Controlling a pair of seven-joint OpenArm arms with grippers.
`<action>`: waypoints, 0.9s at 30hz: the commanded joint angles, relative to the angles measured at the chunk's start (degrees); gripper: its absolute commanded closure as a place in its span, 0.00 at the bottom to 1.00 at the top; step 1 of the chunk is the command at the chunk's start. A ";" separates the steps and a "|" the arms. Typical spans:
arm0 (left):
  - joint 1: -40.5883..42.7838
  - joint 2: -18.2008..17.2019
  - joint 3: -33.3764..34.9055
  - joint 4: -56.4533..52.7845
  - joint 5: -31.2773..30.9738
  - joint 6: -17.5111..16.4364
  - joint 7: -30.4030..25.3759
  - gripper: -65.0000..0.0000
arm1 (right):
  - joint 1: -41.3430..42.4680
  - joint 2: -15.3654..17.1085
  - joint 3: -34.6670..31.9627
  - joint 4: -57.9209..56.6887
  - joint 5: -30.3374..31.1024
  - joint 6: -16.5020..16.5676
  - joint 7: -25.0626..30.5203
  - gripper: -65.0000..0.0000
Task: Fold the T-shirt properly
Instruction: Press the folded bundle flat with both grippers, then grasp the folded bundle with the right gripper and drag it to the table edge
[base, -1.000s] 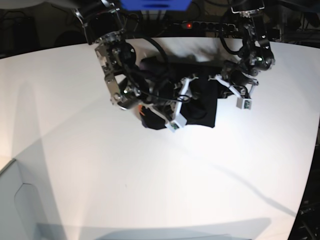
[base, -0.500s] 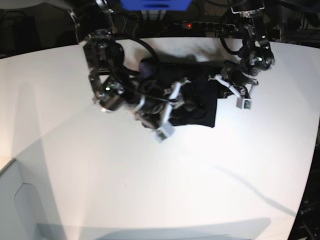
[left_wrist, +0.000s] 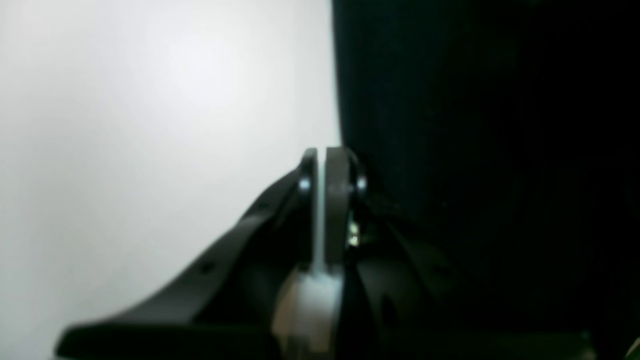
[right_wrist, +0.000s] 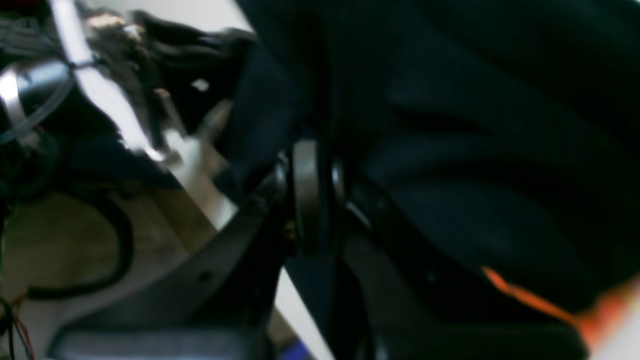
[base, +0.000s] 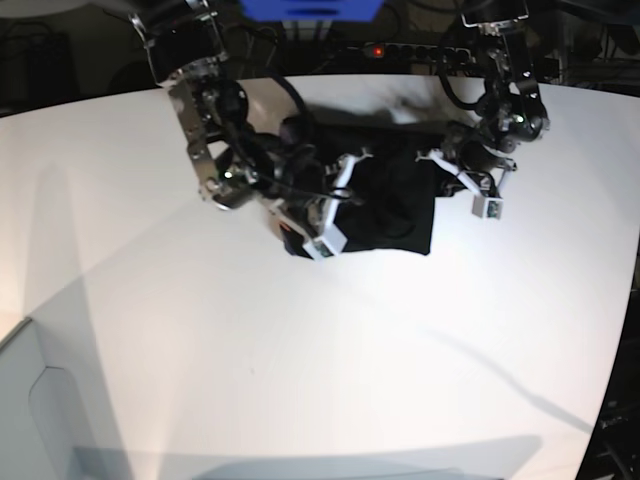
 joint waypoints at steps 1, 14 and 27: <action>0.38 -0.15 0.11 0.01 1.61 0.42 2.53 0.95 | 0.93 -0.45 -0.90 -1.99 0.16 0.00 1.31 0.96; 1.52 -0.15 -0.42 2.91 1.61 0.34 2.44 0.95 | 1.63 -1.24 -3.97 -0.49 0.25 -0.09 2.63 0.96; 5.74 2.75 -5.26 23.31 1.70 0.34 2.09 1.00 | 4.71 -2.03 -4.50 -24.14 0.16 0.00 15.55 0.97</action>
